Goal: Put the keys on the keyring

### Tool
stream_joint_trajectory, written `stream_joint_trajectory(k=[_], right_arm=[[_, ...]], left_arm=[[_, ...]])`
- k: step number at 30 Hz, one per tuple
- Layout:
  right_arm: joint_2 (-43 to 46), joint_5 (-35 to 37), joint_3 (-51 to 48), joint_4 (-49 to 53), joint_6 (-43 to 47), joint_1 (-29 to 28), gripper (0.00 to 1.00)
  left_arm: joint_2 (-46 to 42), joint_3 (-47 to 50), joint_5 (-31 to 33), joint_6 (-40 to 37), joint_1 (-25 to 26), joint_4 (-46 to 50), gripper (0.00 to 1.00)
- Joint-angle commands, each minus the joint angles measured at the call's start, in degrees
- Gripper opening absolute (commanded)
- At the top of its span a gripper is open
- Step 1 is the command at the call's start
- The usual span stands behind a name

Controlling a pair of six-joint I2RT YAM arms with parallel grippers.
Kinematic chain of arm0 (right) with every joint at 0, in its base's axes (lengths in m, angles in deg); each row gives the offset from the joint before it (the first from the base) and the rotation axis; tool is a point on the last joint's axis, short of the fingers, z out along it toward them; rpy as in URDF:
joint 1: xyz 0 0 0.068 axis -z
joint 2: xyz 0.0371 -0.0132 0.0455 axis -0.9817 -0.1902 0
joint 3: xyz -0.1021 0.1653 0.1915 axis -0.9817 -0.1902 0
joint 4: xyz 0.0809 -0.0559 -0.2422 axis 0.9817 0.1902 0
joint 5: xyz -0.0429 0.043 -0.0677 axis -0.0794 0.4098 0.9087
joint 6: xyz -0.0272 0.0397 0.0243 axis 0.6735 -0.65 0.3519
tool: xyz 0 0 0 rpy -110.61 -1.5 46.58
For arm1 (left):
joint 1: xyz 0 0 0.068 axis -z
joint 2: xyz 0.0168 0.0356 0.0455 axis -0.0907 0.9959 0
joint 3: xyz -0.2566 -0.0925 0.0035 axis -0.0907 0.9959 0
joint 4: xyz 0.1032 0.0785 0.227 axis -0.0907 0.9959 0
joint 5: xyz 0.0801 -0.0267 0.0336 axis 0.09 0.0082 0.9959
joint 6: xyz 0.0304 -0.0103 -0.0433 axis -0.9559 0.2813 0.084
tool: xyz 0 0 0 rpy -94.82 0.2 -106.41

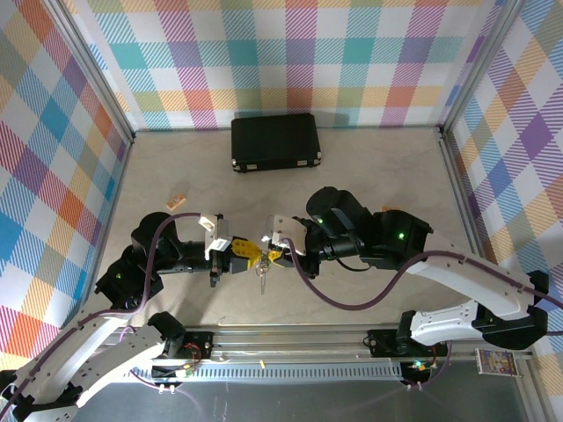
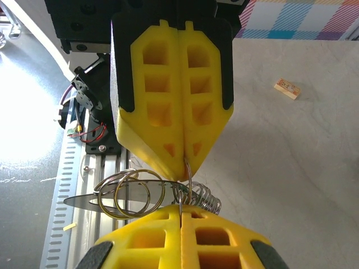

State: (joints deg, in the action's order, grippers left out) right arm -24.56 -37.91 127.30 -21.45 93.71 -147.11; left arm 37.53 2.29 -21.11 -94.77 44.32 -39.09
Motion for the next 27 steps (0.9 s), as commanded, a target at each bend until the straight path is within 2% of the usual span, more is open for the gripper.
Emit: stream_joint_trajectory(k=[1,27], right_arm=[[1.3,-0.9,-0.8,-0.3,2.1,-1.3,0.00],[5.4,4.6,-5.5,-4.9,6.2,-3.4,0.00]], left_arm=[[-0.1,0.6,-0.7,1.1,-0.2,-3.8,0.00],[0.5,-0.1,-2.0,6.0,-0.2,-7.3,0.00]])
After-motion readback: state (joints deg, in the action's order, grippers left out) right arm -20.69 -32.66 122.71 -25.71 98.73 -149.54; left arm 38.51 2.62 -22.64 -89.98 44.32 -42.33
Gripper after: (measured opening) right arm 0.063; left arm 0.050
